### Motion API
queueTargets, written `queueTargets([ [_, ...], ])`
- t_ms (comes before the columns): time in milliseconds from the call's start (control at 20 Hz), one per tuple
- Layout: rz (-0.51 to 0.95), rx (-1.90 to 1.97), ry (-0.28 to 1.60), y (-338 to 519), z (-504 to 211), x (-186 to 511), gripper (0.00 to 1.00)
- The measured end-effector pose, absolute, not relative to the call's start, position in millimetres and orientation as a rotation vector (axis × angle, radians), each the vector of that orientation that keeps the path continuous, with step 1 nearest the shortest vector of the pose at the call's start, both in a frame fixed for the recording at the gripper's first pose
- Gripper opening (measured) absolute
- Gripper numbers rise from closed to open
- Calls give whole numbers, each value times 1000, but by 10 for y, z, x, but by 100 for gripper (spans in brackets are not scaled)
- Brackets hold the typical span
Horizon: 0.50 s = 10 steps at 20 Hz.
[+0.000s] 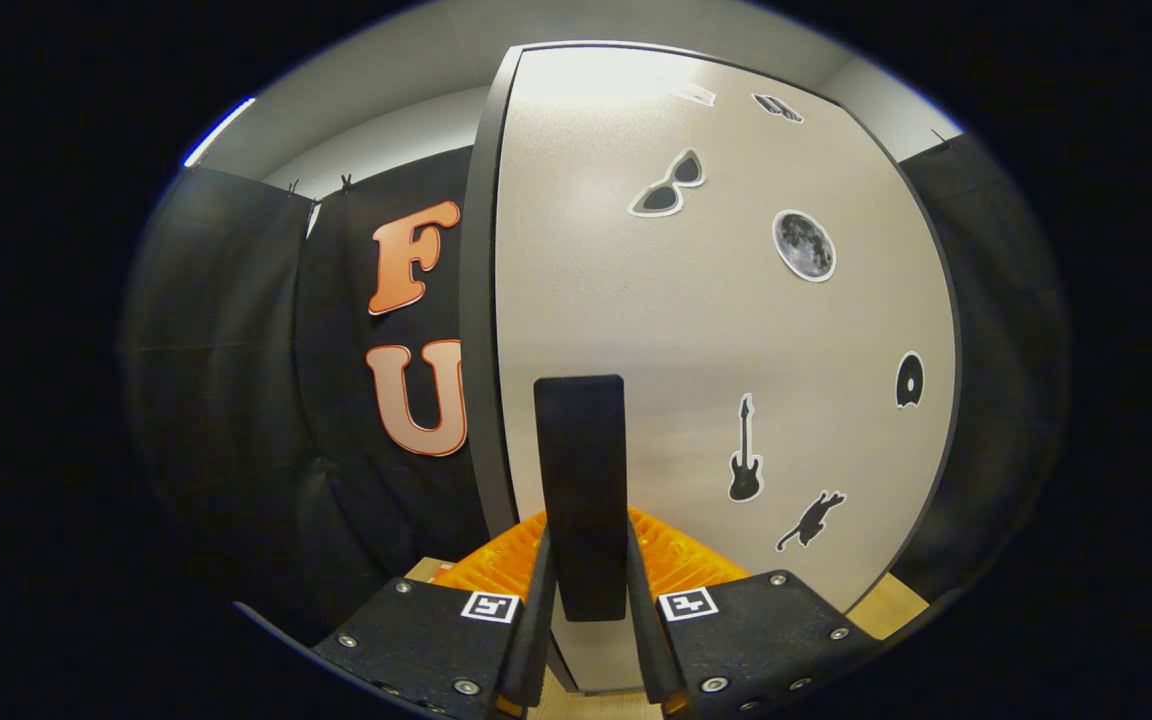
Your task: Open the shoe cabinet door, grab the shoes and put them into the shoe cabinet, then close the shoe cabinet door.
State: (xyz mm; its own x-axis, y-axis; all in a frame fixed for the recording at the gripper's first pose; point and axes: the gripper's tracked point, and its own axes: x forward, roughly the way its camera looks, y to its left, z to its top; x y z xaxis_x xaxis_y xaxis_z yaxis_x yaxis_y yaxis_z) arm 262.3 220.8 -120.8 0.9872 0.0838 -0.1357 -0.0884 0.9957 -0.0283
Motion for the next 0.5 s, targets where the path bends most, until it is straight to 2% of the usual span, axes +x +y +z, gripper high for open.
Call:
queueTargets([
  [50, 97, -46, 136, 2214, -1222, 2630, 35],
  [350, 136, -27, 169, 2198, -1224, 2565, 22],
  [500, 131, -14, 174, 2167, -1210, 2461, 18],
])
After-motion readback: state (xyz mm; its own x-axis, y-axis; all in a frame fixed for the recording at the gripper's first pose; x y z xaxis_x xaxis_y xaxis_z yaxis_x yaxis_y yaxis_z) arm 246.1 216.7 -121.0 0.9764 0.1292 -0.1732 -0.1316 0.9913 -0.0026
